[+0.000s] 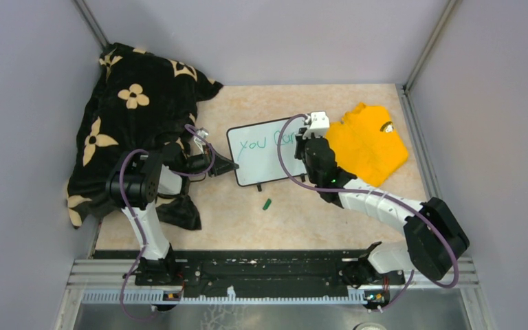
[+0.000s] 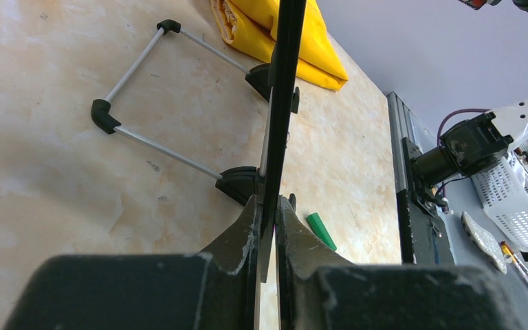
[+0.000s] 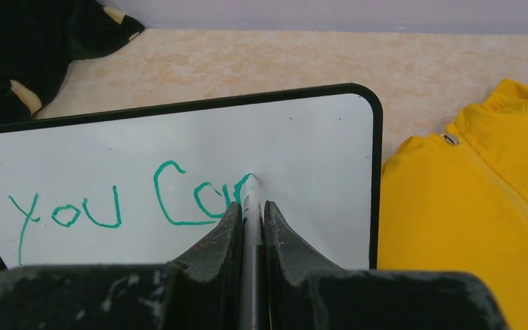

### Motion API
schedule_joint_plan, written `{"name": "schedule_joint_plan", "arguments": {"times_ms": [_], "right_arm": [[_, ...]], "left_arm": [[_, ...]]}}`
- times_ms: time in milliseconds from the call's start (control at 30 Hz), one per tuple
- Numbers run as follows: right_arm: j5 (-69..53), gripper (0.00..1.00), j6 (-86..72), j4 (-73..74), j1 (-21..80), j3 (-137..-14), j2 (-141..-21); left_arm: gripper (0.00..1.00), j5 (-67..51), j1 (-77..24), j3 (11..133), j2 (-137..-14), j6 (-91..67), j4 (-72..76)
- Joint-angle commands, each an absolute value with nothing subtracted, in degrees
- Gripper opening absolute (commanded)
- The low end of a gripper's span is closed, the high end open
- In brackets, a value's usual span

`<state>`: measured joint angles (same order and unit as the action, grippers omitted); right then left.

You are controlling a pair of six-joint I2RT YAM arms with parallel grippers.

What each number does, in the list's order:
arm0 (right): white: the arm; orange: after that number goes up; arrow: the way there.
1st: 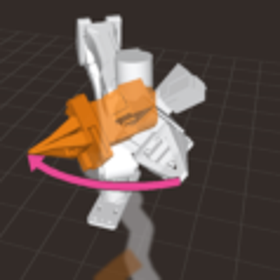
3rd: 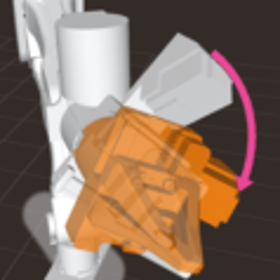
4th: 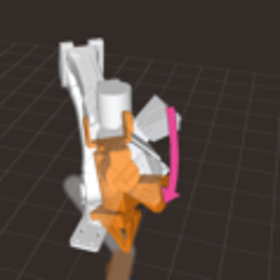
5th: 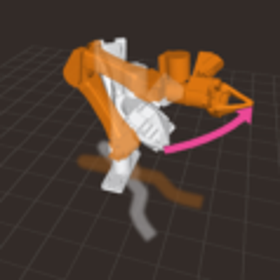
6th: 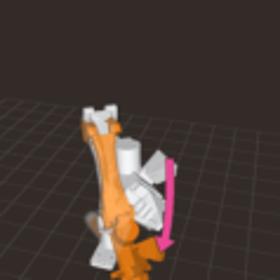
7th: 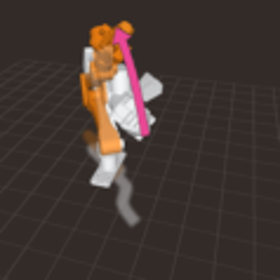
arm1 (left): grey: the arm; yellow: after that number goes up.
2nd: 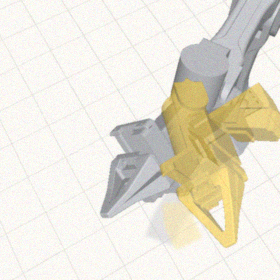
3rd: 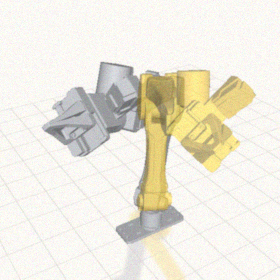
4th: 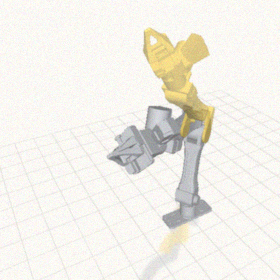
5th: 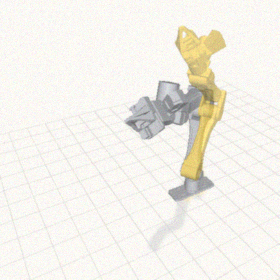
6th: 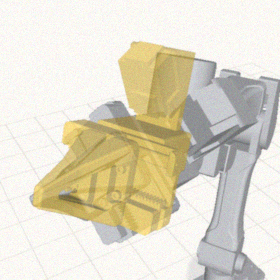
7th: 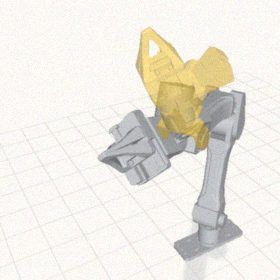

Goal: Write a sentence on the whiteboard

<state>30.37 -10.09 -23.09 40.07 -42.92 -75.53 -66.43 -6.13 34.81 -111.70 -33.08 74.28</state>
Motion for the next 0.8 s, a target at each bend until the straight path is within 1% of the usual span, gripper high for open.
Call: {"name": "schedule_joint_plan", "arguments": {"times_ms": [0, 767], "right_arm": [[32.2, 0.00, -10.2, -23.5, 38.9, -43.1, -74.2], [31.5, 0.00, -12.1, -21.5, 38.9, -39.5, -72.1]], "left_arm": [[0.00, -66.6, -6.4, 34.9, -111.7, -32.0, 71.1], [0.00, -66.7, -6.6, 35.1, -111.5, -32.1, 71.0]]}}
